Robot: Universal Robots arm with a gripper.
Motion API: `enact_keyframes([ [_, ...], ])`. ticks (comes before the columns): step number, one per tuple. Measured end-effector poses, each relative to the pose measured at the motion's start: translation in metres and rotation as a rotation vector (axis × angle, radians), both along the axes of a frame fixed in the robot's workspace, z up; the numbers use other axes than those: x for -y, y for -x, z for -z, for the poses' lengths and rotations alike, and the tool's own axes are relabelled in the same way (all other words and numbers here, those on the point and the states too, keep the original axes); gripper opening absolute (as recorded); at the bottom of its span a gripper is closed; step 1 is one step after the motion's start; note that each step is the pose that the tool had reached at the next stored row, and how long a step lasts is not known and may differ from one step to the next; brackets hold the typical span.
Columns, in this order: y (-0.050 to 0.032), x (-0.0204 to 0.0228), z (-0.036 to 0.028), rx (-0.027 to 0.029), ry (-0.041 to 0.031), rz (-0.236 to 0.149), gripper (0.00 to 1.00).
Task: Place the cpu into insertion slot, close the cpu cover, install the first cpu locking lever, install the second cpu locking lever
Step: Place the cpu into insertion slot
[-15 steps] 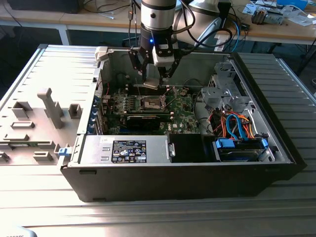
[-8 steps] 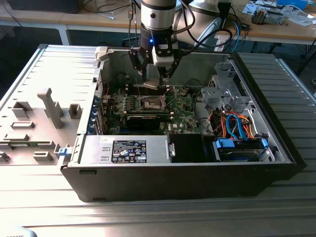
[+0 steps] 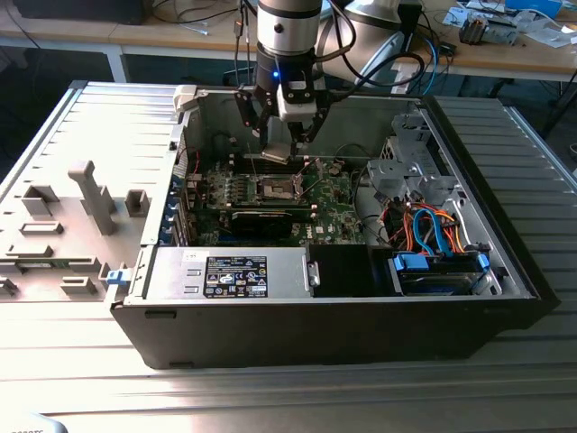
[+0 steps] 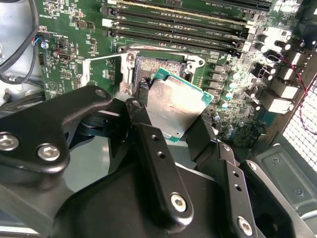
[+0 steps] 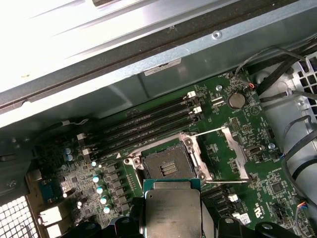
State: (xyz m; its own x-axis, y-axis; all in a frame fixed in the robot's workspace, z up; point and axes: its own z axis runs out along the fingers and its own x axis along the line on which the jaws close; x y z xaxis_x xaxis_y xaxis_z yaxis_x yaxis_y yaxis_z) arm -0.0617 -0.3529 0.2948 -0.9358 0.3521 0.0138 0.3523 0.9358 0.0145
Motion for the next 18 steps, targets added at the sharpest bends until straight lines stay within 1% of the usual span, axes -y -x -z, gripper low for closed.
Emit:
enact_keyframes([
  [9,0.0000,0.0000,0.0001,0.0000,0.0011,0.013,0.55],
  [18,0.0000,0.0000,0.0002,-0.0001,0.0022,0.036,0.55],
])
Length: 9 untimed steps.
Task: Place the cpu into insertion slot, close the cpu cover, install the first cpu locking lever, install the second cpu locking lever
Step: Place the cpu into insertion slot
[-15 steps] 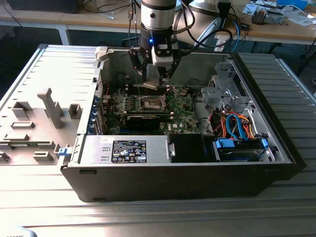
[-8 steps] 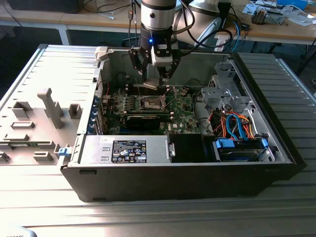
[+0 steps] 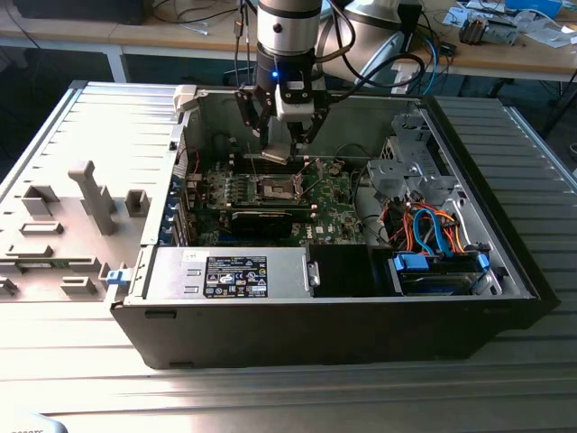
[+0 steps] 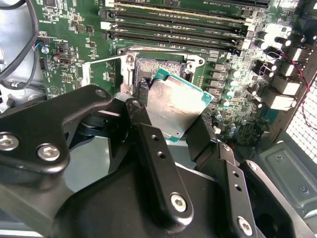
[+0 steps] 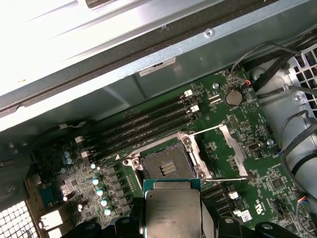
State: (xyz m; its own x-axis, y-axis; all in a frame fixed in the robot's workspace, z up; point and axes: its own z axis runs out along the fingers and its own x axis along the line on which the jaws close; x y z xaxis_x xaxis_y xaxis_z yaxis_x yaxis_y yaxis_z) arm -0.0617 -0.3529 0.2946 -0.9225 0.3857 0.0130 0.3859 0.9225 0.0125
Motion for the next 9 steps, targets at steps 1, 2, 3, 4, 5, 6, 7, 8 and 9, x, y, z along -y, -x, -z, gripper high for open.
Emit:
enact_keyframes([
  [1,0.0000,0.0000,0.0000,0.0000,0.0000,0.002,0.55],
  [2,0.0000,0.0000,0.0000,0.0000,0.0002,0.003,0.55],
  [3,0.0000,0.0000,0.0000,0.0000,0.0004,0.005,0.55],
  [4,0.0000,0.0000,0.0000,0.0000,0.0005,0.007,0.55],
  [5,0.0000,0.0000,0.0001,0.0001,0.0006,0.009,0.55],
  [6,0.0000,0.0000,0.0000,0.0000,0.0008,0.011,0.55],
  [7,0.0000,0.0000,0.0000,0.0000,0.0009,0.013,0.55],
  [8,0.0000,0.0000,0.0000,0.0000,0.0010,0.015,0.55],
  [9,0.0000,0.0000,0.0000,0.0000,0.0011,0.017,0.55],
])
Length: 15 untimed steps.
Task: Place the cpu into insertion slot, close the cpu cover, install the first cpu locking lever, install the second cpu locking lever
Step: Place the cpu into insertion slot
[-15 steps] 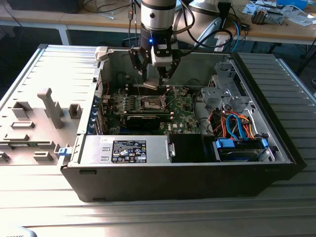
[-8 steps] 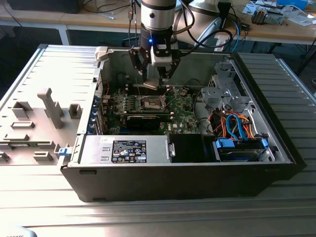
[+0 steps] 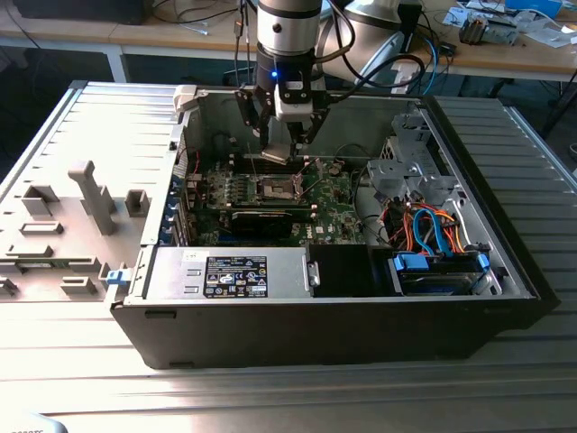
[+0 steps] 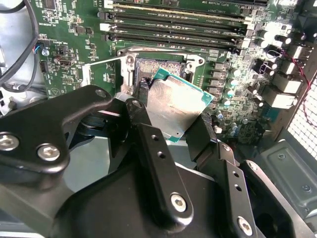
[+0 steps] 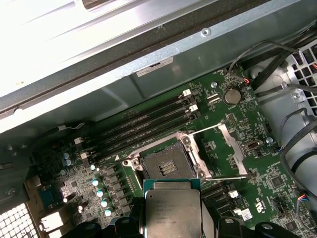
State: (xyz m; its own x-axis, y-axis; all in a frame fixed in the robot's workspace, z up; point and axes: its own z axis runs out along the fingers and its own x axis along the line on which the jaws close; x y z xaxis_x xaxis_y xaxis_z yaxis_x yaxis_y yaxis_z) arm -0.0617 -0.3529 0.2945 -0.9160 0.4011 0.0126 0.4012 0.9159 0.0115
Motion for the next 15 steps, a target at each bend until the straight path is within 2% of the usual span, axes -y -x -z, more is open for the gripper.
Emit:
enact_keyframes([
  [15,0.0000,0.0000,0.0002,0.0000,0.0029,0.032,0.55],
])
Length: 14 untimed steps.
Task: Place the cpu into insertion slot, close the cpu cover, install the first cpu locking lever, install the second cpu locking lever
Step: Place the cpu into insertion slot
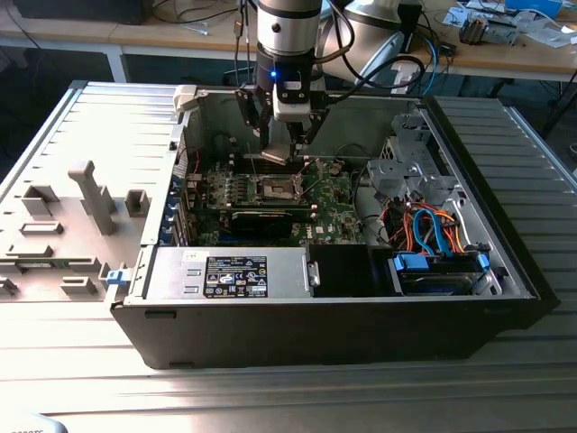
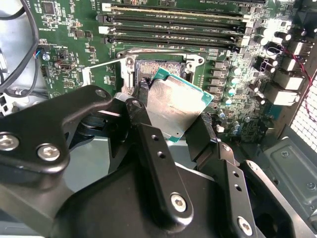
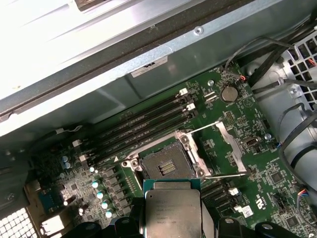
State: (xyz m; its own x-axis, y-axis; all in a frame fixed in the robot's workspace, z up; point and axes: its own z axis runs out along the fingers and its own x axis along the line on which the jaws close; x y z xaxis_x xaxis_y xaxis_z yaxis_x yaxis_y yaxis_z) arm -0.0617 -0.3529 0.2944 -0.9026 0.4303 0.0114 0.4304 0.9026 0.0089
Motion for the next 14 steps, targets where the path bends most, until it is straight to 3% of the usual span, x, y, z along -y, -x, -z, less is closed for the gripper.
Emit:
enact_keyframes([
  [14,0.0000,0.0000,0.0001,0.0000,0.0014,0.025,0.55],
])
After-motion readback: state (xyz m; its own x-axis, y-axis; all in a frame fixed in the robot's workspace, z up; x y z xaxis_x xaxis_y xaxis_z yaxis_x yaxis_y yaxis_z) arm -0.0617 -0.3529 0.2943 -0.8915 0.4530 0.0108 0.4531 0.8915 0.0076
